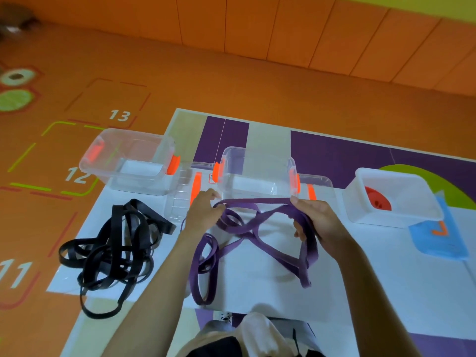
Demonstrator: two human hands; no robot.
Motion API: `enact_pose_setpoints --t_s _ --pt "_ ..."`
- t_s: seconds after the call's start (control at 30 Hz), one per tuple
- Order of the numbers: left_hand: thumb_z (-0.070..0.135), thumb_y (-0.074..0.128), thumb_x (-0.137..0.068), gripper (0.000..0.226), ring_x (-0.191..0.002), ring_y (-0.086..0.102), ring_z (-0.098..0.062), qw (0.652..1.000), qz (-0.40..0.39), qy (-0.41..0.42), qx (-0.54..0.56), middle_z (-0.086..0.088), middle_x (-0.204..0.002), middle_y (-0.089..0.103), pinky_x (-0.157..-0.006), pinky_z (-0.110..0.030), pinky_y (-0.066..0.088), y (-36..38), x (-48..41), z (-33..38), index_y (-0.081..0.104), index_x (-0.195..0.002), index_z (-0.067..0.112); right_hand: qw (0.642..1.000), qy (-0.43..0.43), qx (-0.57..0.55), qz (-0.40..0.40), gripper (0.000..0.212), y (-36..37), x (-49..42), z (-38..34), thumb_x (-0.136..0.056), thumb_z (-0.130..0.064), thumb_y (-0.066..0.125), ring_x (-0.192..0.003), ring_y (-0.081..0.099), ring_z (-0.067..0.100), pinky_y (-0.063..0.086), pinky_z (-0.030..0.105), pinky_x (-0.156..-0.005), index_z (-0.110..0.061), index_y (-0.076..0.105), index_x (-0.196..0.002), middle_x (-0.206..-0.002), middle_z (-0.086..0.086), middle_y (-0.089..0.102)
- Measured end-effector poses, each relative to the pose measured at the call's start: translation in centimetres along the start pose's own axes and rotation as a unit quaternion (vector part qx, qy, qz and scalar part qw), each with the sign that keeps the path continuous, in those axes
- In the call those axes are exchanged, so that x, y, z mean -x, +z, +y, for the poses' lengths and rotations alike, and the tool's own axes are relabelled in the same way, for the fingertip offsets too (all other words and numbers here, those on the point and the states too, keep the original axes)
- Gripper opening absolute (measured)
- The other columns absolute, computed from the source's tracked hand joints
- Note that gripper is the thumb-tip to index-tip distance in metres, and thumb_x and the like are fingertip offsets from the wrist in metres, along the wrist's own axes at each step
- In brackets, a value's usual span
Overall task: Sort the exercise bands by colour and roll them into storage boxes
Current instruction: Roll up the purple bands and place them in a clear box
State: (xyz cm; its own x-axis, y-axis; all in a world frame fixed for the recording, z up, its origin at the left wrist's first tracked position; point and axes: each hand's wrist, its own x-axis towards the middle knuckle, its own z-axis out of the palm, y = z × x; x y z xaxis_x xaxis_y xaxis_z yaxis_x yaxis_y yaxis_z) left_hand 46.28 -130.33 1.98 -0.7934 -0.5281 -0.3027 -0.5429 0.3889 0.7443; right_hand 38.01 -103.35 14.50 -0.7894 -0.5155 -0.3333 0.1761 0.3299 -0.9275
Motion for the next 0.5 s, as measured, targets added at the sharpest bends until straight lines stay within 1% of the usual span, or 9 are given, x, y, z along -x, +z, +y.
enact_pose_setpoints --t_s 0.03,0.07,0.13,0.2,0.27,0.33,0.37,0.43,0.5 --pt "0.022 0.063 -0.097 0.008 -0.102 0.065 -0.022 0.999 -0.012 -0.021 0.025 0.004 -0.108 0.066 -0.088 -0.037 0.051 -0.4 -0.2 -0.7 0.06 -0.105 0.023 1.0 0.008 -0.004 0.019 0.05 -0.2 -0.1 0.3 -0.107 -0.036 0.054 -0.05 0.053 0.025 0.053 0.044 -0.069 0.001 0.067 -0.077 -0.059 0.018 0.057" --pt "0.022 0.058 -0.101 0.003 -0.1 0.069 -0.027 0.995 -0.027 -0.052 0.08 0.001 -0.103 0.071 -0.091 -0.042 0.055 -0.8 -0.3 -1.2 0.06 -0.102 0.019 0.999 0.013 -0.006 0.041 0.049 -0.4 -0.3 0.5 -0.108 -0.035 0.053 -0.051 0.053 0.023 0.054 0.043 -0.07 0.003 0.068 -0.08 -0.059 0.017 0.057" --pt "0.029 0.055 -0.106 0.014 -0.099 0.075 -0.036 0.965 -0.071 -0.13 0.215 -0.009 -0.101 0.079 -0.093 -0.05 0.061 -2.3 0.2 -1.4 0.058 -0.106 0.015 0.997 0.018 -0.007 0.077 0.051 -0.6 -0.7 1.1 -0.109 -0.034 0.052 -0.054 0.056 0.02 0.054 0.043 -0.075 0.006 0.068 -0.082 -0.059 0.013 0.06" --pt "0.039 0.055 -0.108 0.025 -0.102 0.076 -0.037 0.937 -0.112 -0.156 0.291 -0.013 -0.106 0.08 -0.093 -0.05 0.062 -4.2 1.1 -0.8 0.059 -0.114 0.015 0.996 0.02 0.004 0.087 0.054 -0.7 -1.1 1.9 -0.109 -0.035 0.05 -0.061 0.061 0.021 0.055 0.043 -0.08 0.009 0.069 -0.083 -0.064 0.012 0.066" --pt "0.036 0.056 -0.108 0.024 -0.1 0.077 -0.037 0.918 -0.13 -0.142 0.346 -0.012 -0.106 0.079 -0.09 -0.048 0.062 -5.7 2.0 0.0 0.06 -0.116 0.013 0.997 0.026 0.027 0.073 0.053 -0.6 -1.1 2.9 -0.111 -0.034 0.048 -0.069 0.067 0.023 0.056 0.037 -0.081 0.005 0.073 -0.084 -0.073 0.014 0.073" --pt "0.029 0.062 -0.105 0.017 -0.096 0.077 -0.034 0.911 -0.126 -0.106 0.378 -0.011 -0.099 0.074 -0.089 -0.047 0.061 -6.7 2.8 0.9 0.059 -0.113 0.014 0.996 0.043 0.061 0.041 0.05 -0.3 -1.2 3.9 -0.111 -0.032 0.046 -0.072 0.071 0.022 0.056 0.03 -0.078 0.0 0.075 -0.086 -0.077 0.013 0.076" --pt "0.03 0.064 -0.104 0.017 -0.093 0.075 -0.031 0.915 -0.122 -0.085 0.375 -0.011 -0.097 0.071 -0.09 -0.046 0.061 -7.1 3.1 1.4 0.06 -0.112 0.015 0.995 0.055 0.074 0.026 0.049 -0.2 -1.3 4.4 -0.111 -0.031 0.046 -0.073 0.072 0.022 0.056 0.027 -0.076 -0.001 0.076 -0.087 -0.078 0.014 0.077" --pt "0.039 0.064 -0.103 0.025 -0.086 0.07 -0.025 0.929 -0.101 -0.047 0.352 -0.011 -0.093 0.066 -0.088 -0.042 0.06 -7.6 3.7 2.4 0.063 -0.11 0.015 0.992 0.078 0.099 0.0 0.046 0.1 -1.5 5.7 -0.111 -0.029 0.046 -0.075 0.073 0.026 0.057 0.021 -0.07 0.0 0.075 -0.089 -0.078 0.013 0.077" --pt "0.048 0.059 -0.105 0.036 -0.075 0.06 -0.018 0.945 -0.052 -0.009 0.323 -0.009 -0.083 0.058 -0.079 -0.034 0.057 -7.8 4.2 3.5 0.066 -0.103 0.012 0.988 0.101 0.117 -0.019 0.045 0.2 -1.9 7.0 -0.111 -0.029 0.046 -0.079 0.074 0.035 0.059 0.022 -0.071 0.001 0.074 -0.094 -0.079 0.013 0.078"
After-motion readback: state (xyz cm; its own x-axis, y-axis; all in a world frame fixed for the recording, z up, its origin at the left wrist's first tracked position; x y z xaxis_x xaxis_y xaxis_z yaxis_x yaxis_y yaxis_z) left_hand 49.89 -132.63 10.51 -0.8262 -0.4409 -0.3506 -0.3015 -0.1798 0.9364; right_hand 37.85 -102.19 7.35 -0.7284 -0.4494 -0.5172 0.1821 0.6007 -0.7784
